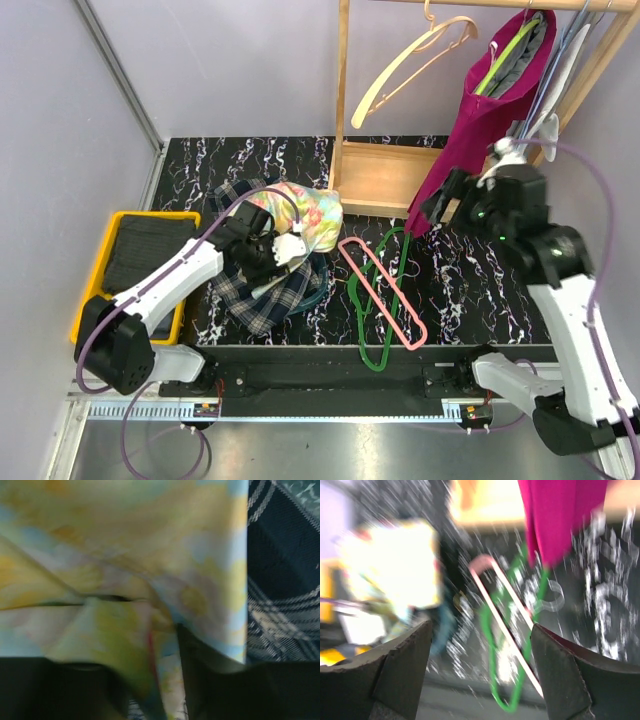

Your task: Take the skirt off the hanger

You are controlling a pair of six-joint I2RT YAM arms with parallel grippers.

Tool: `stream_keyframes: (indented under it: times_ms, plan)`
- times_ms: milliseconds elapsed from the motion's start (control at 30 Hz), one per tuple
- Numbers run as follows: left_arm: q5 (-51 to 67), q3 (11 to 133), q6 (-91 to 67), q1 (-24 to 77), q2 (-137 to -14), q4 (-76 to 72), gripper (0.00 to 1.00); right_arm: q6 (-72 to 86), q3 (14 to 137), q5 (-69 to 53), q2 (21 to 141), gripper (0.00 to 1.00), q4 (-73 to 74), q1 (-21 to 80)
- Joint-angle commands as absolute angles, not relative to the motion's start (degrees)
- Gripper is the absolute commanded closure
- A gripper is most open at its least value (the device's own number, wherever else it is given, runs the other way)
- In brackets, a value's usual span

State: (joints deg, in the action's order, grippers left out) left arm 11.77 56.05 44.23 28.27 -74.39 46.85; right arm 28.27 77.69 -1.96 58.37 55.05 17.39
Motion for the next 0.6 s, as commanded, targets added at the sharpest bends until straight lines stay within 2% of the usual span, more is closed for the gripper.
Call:
stream_keyframes:
  times_ms: [0,67,100,167,433,567]
  plan:
    - [9.8,55.6,40.3,30.1,-76.4,48.0,0.26,29.1,94.4,2.6,57.2,0.14,51.0,17.8]
    - [8.9,57.1,39.8,30.1,-74.7,47.9,0.17,27.8,103.1,3.5,59.4,0.13,50.8,17.8]
    - [8.1,58.0,39.8,30.0,-73.7,47.6,0.09,27.2,106.0,4.0,62.1,0.12,50.9,17.8]
    - [7.8,62.2,38.6,29.9,-70.4,47.8,0.02,24.6,112.9,8.0,66.6,0.10,51.2,17.8]
    - [11.7,88.6,31.5,29.2,-64.9,59.1,0.01,19.4,130.8,27.0,83.0,0.06,52.7,17.4]
    - [8.6,95.4,28.8,28.7,-61.5,58.5,0.01,19.2,137.8,28.1,90.9,0.06,51.3,16.7]
